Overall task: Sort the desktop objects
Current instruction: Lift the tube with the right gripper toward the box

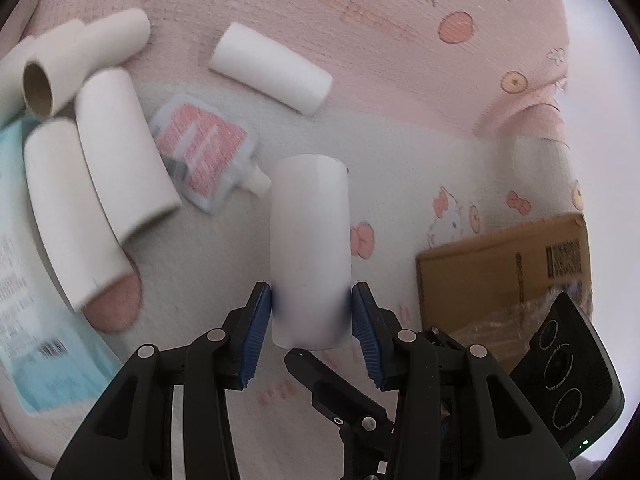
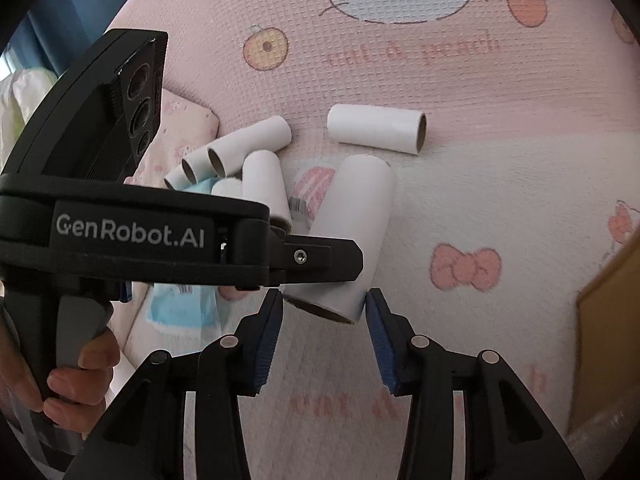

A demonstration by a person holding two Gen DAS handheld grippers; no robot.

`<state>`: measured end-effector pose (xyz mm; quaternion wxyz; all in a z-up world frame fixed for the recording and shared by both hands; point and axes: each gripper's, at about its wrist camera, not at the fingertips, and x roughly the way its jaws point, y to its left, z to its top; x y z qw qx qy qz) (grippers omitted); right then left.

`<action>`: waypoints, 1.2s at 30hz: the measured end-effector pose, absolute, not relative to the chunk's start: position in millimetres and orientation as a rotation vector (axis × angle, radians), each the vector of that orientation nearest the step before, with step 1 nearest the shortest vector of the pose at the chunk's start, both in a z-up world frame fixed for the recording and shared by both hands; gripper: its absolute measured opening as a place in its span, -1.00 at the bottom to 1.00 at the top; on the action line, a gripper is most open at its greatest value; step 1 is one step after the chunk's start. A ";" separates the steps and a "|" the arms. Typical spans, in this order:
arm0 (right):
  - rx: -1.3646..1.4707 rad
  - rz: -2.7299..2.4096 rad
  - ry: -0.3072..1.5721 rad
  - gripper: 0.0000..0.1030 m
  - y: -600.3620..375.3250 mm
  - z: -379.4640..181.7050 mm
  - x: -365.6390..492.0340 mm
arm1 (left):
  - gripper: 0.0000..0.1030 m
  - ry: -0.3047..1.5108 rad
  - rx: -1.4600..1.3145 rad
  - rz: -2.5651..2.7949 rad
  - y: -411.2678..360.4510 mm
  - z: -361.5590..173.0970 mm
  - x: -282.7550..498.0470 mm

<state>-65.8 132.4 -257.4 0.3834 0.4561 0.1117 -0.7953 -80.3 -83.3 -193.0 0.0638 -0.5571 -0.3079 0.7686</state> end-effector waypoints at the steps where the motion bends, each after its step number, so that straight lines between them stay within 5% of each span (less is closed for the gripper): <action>1: 1.166 -2.027 0.294 -0.22 134.8 -257.3 -62.2 | -0.11 -0.930 -1.677 2.320 -79.4 -193.7 -76.0; 16: 1.246 -2.018 0.421 -0.22 175.4 -263.1 -29.4 | -0.11 -0.812 -1.671 2.298 -33.2 -212.7 -37.5; 20: 1.271 -2.008 0.438 -0.16 180.4 -260.6 -27.0 | -0.01 -0.914 -1.701 2.179 -37.1 -212.9 -38.0; 24: 1.327 -1.999 0.313 0.09 185.3 -251.8 -35.9 | 0.08 -1.021 -1.699 2.144 -46.5 -214.2 -42.8; 36: 1.461 -2.029 0.174 0.11 183.0 -264.7 -63.7 | 0.08 -0.973 -1.690 2.154 -53.9 -220.0 -72.3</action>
